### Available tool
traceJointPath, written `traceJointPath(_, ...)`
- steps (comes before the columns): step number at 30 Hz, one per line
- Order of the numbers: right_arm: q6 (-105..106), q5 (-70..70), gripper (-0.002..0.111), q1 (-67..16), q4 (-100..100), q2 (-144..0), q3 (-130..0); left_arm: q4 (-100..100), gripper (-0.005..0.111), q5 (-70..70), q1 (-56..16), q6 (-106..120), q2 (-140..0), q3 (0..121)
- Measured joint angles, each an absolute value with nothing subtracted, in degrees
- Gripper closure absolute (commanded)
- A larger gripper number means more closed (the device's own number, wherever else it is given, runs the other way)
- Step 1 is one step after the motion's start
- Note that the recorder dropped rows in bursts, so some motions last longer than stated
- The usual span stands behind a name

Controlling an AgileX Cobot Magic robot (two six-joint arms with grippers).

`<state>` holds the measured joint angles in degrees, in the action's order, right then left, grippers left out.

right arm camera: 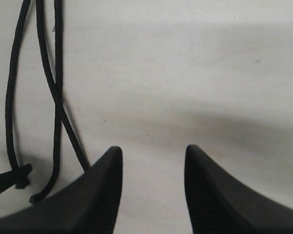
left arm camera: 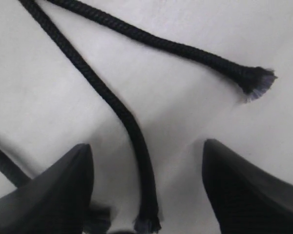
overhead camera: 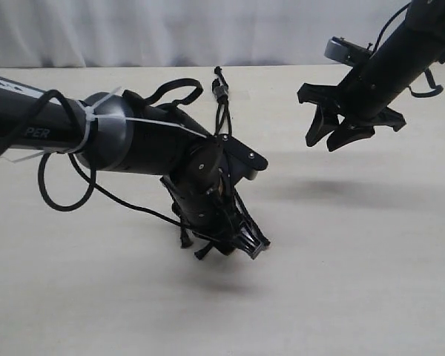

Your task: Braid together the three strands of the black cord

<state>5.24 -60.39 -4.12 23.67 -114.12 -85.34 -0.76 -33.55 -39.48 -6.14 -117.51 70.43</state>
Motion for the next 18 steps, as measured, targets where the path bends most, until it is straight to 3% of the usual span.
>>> traceJointPath(3,5.2,-60.4,0.069,-4.1,23.7,-114.1,-85.3,-0.6,0.055,-33.5,-39.5,-6.0,-119.0,70.4)
traceJointPath(4,5.2,-60.4,0.069,-4.1,23.7,-114.1,-85.3,-0.5,0.068,-33.4,-39.5,-5.9,-119.1,70.5)
traceJointPath(7,5.2,-60.4,0.069,-4.1,24.3,-114.1,-85.3,-0.7,0.089,-33.4,-39.5,-5.9,-119.4,70.8)
traceJointPath(10,5.2,-60.4,0.069,-4.1,24.7,-114.1,-85.3,-0.7,0.104,-34.2,-39.5,-5.9,-119.4,71.4)
traceJointPath(18,5.3,-61.4,0.069,-4.1,24.9,-114.1,-85.3,-1.3,0.107,-38.8,-39.5,-5.9,-116.0,77.1)
